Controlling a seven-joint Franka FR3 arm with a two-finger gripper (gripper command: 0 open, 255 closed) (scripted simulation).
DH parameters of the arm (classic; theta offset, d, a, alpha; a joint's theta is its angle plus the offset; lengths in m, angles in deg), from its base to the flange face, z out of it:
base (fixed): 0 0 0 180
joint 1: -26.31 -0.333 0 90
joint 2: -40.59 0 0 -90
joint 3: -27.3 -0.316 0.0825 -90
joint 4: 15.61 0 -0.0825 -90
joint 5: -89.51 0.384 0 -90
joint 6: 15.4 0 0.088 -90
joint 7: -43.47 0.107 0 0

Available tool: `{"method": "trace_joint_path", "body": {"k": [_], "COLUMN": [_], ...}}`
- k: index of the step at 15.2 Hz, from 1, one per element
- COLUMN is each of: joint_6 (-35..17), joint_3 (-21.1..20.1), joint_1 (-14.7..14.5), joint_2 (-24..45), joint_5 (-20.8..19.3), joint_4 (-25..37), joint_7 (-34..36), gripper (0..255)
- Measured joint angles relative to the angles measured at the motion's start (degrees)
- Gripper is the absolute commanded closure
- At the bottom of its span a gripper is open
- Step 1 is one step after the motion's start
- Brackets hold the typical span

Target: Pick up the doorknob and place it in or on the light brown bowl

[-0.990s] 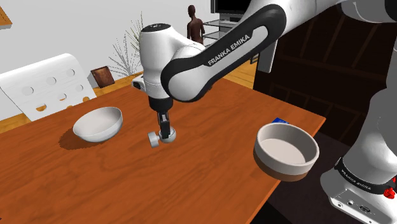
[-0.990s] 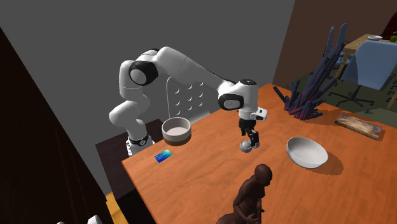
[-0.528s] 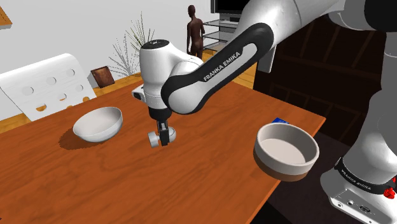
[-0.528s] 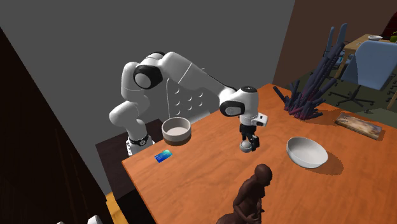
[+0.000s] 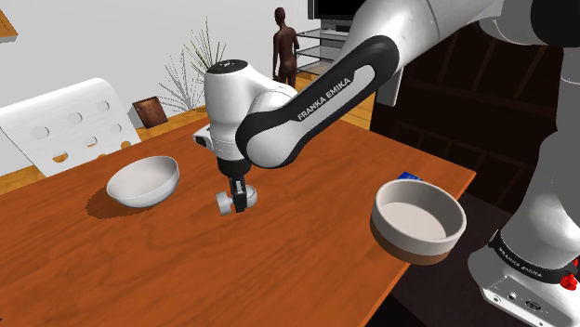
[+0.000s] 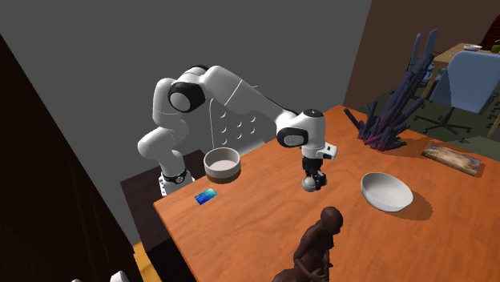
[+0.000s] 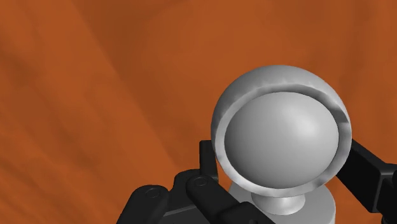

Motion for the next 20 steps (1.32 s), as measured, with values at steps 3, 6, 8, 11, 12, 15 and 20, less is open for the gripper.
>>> {"method": "trace_joint_path", "body": {"k": [3, 6, 8, 11, 12, 15, 20], "joint_6": [0.0, 0.0, 0.0, 0.8, 1.2, 3.1, 6.2], "joint_3": [0.0, 0.0, 0.0, -0.1, -0.2, -0.4, -0.7], "joint_1": [0.0, 0.0, 0.0, 0.2, 0.2, 0.3, 0.5], "joint_2": [0.0, 0.0, 0.0, -0.5, -0.9, -1.6, -3.5], "joint_5": [0.0, 0.0, 0.0, 0.3, 0.4, 0.8, 1.7], "joint_4": [0.0, 0.0, 0.0, 0.2, 0.4, 1.6, 2.9], "joint_7": [0.0, 0.0, 0.0, -0.3, -0.4, -0.6, -1.2], "gripper": [255, 255, 255, 255, 255, 255, 255]}}
